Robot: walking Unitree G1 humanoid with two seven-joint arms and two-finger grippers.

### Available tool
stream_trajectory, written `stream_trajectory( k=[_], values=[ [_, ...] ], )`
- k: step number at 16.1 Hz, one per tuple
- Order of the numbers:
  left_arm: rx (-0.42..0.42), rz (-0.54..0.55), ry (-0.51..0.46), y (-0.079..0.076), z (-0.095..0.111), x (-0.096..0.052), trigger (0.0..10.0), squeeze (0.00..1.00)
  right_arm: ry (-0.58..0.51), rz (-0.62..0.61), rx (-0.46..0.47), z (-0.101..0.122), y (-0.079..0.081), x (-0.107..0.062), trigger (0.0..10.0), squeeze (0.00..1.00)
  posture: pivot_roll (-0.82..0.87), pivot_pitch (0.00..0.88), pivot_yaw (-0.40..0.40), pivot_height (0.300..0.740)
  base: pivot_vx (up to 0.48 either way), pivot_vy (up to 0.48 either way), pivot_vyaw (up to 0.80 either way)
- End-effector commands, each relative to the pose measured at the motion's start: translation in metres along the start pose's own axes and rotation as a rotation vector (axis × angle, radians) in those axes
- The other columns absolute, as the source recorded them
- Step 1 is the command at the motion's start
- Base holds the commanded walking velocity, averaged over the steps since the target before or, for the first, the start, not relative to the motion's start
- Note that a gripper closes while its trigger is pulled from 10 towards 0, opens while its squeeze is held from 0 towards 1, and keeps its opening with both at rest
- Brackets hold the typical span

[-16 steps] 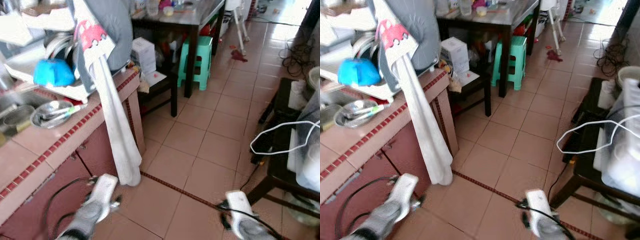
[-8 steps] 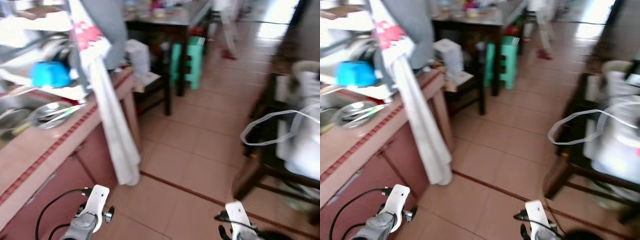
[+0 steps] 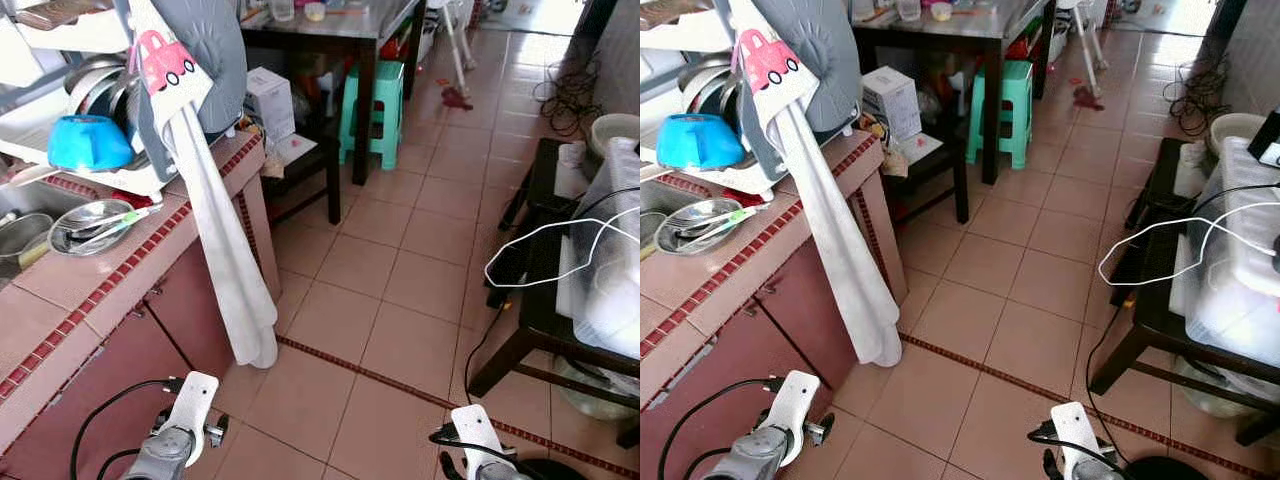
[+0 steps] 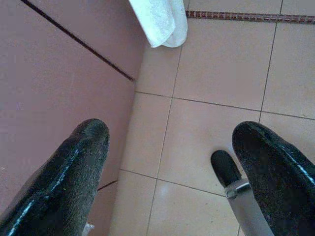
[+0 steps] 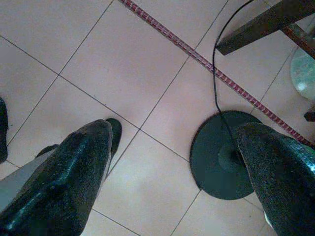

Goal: Kitchen organization

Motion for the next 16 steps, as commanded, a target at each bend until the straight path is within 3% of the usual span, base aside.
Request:
stream_trajectory(
  k=[1,11,16],
  values=[
    [0.010,0.006,0.008,0.0037,-0.0043,-0.0010,10.0,0.00,-0.003,0.004,-0.001,0.0019,0.0011,0.0003,10.0,0.00,-0.06,0.019,0.076,0.740,0.000,-0.334,0.00],
    [0.025,0.009,0.009,0.0034,-0.0042,-0.0009,10.0,0.00,0.005,0.010,-0.034,-0.0009,0.0018,0.0000,10.0,0.00,-0.06,0.016,0.077,0.740,0.000,-0.362,0.00],
    [0.019,0.017,0.014,0.0052,-0.0049,-0.0009,10.0,0.00,0.008,0.010,-0.049,-0.0014,0.0006,-0.0001,10.0,0.00,-0.06,0.007,0.075,0.740,0.000,0.000,0.00]
  ],
)
Point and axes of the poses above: a point about 5 cm out from each wrist's last joint towards the gripper, its own x axis pointing out of the wrist towards the gripper, its own z axis along the axis of the wrist's last joint, y = z × x, the point moved 6 cm from there along x, pointing out of the wrist towards the gripper, and after that the axes turned 15 degrees about x, right-handed, at the moved point
